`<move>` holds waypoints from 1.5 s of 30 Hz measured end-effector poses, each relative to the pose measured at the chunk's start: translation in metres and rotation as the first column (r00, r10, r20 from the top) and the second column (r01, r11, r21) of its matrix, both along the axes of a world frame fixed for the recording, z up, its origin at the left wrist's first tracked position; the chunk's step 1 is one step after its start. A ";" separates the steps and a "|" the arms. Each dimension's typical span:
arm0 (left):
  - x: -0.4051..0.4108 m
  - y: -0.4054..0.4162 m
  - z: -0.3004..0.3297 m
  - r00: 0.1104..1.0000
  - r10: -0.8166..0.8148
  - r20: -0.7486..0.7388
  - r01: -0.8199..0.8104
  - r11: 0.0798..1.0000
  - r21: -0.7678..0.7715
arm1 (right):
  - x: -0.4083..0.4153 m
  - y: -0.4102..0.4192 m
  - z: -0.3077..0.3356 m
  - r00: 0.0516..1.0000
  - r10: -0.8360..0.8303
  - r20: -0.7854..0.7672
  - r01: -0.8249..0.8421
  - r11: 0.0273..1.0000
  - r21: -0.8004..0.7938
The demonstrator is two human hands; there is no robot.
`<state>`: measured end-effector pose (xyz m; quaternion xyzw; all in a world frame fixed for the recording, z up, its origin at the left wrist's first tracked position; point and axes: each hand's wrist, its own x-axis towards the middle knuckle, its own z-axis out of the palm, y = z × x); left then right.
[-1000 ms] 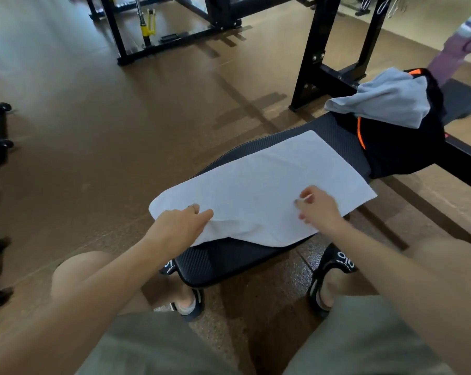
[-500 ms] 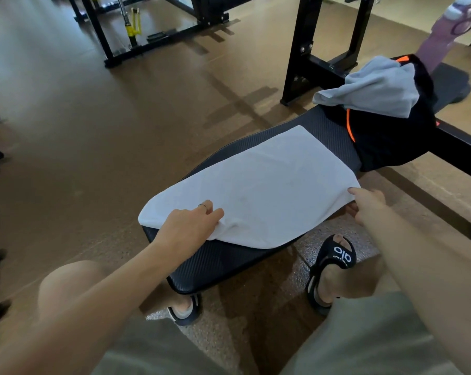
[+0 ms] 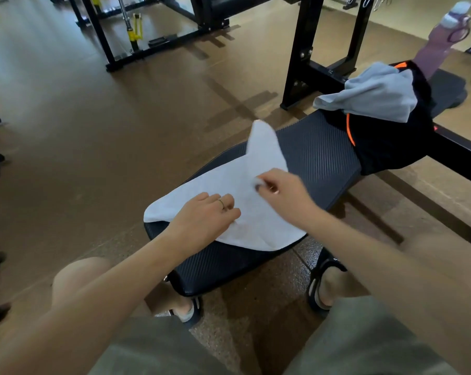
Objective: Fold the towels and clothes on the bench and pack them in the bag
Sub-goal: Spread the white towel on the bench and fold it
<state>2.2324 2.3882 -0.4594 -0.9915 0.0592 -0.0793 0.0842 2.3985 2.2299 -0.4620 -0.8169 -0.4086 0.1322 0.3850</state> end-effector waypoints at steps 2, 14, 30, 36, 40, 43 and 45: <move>0.002 0.000 0.008 0.999 -0.012 0.045 0.011 1.000 0.019 | -0.029 0.011 0.005 0.990 0.137 -0.022 -0.136 0.990 0.037; -0.016 0.011 0.026 0.995 -0.056 0.084 0.062 0.995 -0.078 | -0.059 0.018 0.003 0.940 0.112 -0.324 -0.079 0.991 0.112; -0.036 0.039 0.031 0.981 -0.163 0.108 0.153 0.983 0.097 | -0.080 0.035 0.013 0.914 0.247 -0.321 -0.221 0.968 0.115; -0.042 0.047 0.030 0.976 -0.175 0.129 0.163 0.982 0.100 | -0.081 0.036 0.009 0.969 0.196 -0.148 -0.194 0.981 0.028; -0.046 0.048 0.028 0.978 -0.189 0.087 0.174 0.973 0.154 | -0.082 0.040 0.009 0.972 0.168 -0.162 -0.164 0.986 0.041; -0.045 0.047 0.027 0.984 -0.159 0.077 0.145 0.976 0.164 | -0.086 0.045 0.008 0.963 0.166 -0.213 -0.149 0.984 0.096; -0.045 0.049 0.027 0.988 -0.135 0.075 0.123 0.981 0.152 | -0.088 0.047 0.007 0.944 0.155 -0.292 -0.117 0.983 0.143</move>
